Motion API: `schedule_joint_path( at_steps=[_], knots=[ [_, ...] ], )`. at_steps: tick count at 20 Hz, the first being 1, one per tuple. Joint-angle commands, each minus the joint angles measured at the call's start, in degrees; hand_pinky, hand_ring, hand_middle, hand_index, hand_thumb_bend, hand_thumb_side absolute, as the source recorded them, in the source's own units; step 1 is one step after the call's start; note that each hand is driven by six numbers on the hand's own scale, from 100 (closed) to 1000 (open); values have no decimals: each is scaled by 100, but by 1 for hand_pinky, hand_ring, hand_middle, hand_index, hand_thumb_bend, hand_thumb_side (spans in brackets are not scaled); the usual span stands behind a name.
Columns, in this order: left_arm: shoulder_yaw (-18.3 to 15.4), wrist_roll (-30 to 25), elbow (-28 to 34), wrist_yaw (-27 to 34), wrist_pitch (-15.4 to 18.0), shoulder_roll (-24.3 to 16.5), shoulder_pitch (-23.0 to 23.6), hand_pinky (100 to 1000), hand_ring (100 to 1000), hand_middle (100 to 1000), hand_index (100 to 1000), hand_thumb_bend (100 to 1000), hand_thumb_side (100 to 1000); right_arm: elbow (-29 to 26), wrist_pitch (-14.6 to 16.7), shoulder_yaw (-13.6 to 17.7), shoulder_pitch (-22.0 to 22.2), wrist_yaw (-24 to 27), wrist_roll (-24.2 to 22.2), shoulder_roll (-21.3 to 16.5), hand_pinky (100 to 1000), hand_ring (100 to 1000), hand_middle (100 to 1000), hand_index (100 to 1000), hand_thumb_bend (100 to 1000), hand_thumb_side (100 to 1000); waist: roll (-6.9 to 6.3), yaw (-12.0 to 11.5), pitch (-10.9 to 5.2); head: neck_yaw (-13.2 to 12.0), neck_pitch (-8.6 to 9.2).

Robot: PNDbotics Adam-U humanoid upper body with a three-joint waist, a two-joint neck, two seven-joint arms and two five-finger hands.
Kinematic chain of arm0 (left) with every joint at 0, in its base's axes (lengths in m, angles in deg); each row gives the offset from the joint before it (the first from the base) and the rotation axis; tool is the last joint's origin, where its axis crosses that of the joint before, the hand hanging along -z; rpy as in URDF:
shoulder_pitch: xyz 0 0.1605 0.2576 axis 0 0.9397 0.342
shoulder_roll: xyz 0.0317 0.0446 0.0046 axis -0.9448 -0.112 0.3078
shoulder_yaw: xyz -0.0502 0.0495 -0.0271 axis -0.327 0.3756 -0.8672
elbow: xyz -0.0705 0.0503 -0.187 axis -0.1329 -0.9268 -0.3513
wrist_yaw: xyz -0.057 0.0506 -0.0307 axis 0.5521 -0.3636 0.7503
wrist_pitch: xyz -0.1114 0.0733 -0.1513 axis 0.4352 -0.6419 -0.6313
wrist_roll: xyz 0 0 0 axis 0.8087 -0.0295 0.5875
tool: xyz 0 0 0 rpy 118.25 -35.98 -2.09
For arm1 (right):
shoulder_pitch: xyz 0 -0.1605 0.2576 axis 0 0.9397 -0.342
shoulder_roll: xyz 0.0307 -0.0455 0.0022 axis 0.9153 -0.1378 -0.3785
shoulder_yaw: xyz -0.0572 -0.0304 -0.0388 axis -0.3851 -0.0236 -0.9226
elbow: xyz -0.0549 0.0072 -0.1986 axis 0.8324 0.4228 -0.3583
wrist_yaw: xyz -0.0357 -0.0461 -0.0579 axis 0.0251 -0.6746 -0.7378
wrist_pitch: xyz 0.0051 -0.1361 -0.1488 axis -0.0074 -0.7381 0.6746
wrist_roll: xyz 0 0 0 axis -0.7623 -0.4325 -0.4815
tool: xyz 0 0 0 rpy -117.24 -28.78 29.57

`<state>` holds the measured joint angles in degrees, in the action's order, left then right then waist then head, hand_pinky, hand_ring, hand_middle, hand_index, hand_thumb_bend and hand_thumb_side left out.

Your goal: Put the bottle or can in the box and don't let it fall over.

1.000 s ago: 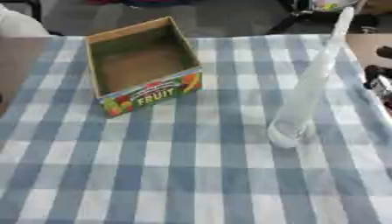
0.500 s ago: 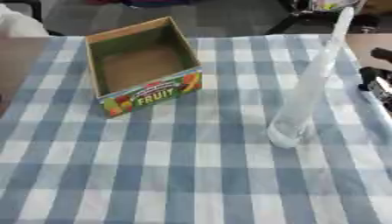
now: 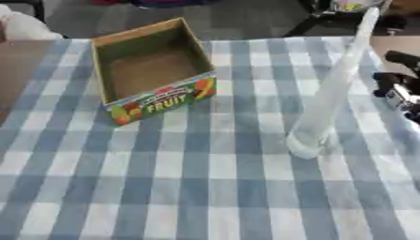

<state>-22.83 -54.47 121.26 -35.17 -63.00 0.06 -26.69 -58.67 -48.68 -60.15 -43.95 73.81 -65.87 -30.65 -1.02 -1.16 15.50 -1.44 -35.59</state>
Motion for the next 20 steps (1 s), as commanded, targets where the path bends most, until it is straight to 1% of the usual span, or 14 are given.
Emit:
schedule_joint_path(
  at_steps=[1, 7, 14, 20],
  knots=[
    [-55, -16, 73, -23, 17, -129, -22, 982, 511, 618, 766, 812, 405, -110, -9, -33, -107, -30, -96, -182, 782, 865, 1000, 873, 217, 335, -14, -18, -79, 30, 69],
    [-53, -27, 69, -20, 19, -123, -24, 983, 511, 618, 766, 811, 403, -68, -28, -93, -162, -9, -195, -159, 783, 866, 1000, 873, 222, 341, -11, -31, -70, 45, 70],
    [-53, -32, 69, -19, 19, -119, -24, 984, 510, 617, 765, 813, 401, -63, -79, -177, -208, 63, -289, -154, 783, 867, 1000, 875, 222, 368, 0, -45, -66, 59, 68],
    [-58, -31, 69, -16, 19, -112, -24, 984, 509, 614, 764, 814, 399, -153, -76, -193, -129, 75, -338, -181, 781, 867, 1000, 876, 231, 382, 10, -63, -55, 58, 74]
  ],
)
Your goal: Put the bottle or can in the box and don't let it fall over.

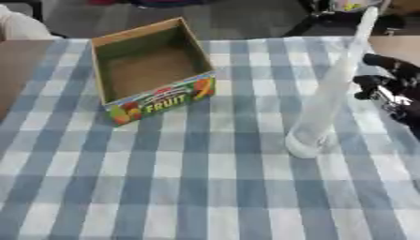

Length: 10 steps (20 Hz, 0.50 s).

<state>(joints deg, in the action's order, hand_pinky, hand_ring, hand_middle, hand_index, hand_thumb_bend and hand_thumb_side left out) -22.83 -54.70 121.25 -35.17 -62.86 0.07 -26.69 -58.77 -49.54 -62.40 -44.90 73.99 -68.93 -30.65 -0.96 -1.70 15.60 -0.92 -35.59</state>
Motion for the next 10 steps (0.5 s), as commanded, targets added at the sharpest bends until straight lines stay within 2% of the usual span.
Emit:
schedule_joint_path(
  at_steps=[1, 10],
  knots=[
    [-59, -7, 70, -16, 6, -112, -25, 985, 509, 614, 764, 814, 398, -157, 12, 30, -23, 75, -43, -188, 781, 868, 1000, 877, 236, 381, 5, -11, -63, 5, 77],
    [-57, -14, 71, -25, 3, -96, -27, 985, 508, 611, 763, 816, 396, -111, 15, 27, -6, 123, -159, -230, 785, 880, 1000, 880, 225, 412, 18, -23, -42, 8, 88]
  ],
)
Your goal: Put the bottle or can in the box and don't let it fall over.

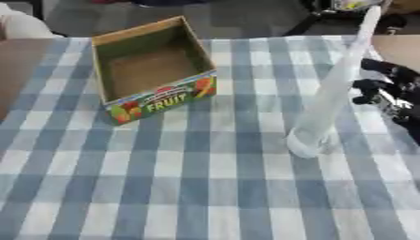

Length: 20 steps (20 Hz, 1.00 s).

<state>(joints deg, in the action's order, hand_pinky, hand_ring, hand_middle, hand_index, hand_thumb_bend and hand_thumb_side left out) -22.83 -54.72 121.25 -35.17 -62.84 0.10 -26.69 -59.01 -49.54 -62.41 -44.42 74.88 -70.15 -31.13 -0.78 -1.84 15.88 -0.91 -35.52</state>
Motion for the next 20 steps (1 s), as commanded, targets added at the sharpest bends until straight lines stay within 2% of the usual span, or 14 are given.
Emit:
schedule_joint_path(
  at_steps=[1, 20],
  knots=[
    [-58, -11, 71, -25, 1, -98, -26, 986, 508, 610, 763, 816, 395, -79, 26, 26, -57, 34, -48, -181, 786, 883, 1000, 882, 223, 414, 0, -13, -66, 8, 84],
    [-62, -33, 65, -7, 11, -56, -21, 988, 505, 608, 762, 814, 392, 11, 119, -24, -234, -185, -132, -122, 801, 921, 1000, 888, 208, 418, -16, -92, 32, 71, 170]
  ],
)
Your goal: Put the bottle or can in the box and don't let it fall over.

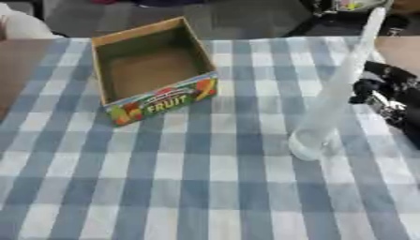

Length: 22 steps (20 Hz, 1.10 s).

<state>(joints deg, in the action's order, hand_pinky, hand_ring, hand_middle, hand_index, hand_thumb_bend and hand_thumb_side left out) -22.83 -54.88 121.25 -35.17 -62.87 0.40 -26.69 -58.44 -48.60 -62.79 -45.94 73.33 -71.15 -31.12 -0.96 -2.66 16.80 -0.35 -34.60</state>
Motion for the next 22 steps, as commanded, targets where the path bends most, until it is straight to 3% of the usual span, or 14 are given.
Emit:
schedule_joint_path(
  at_steps=[1, 22],
  knots=[
    [-62, -19, 65, -6, 14, -83, -23, 988, 505, 608, 762, 814, 392, -47, 25, 10, -89, -32, -42, -120, 800, 920, 1000, 887, 207, 419, 3, -13, -54, 18, 82],
    [-55, -43, 68, 20, 18, -64, -60, 991, 503, 607, 762, 808, 391, -34, -45, -80, -332, -79, -97, -54, 797, 911, 1000, 866, 203, 415, 21, -126, 34, 84, 144]
  ],
)
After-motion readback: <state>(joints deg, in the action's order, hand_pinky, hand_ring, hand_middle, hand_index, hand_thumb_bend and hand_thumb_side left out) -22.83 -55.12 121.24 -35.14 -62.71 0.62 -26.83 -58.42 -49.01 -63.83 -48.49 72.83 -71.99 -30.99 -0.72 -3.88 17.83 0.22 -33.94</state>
